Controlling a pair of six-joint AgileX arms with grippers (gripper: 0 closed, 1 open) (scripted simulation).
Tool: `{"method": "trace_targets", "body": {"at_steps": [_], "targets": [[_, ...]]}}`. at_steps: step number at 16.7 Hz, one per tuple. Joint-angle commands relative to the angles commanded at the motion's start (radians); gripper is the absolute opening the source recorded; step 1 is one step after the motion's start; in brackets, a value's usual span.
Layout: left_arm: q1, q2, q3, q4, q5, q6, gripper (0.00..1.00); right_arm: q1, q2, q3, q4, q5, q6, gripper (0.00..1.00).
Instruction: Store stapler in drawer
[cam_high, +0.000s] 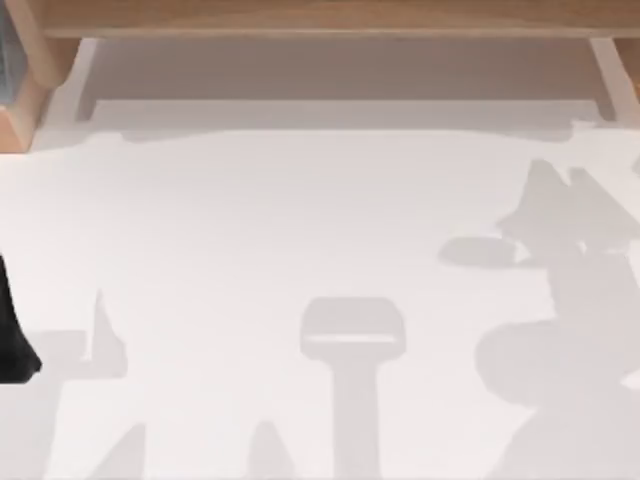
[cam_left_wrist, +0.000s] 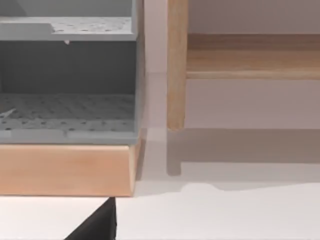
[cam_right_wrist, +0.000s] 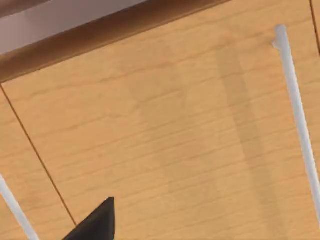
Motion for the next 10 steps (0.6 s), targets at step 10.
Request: {"method": "trace_targets", "body": {"at_steps": [10], "targets": [[0.0,0.0,0.0,0.0,0.0,0.0,1.0,-0.107,0.526,0.246,0.27,-0.09,-0.344,1.0]]}}
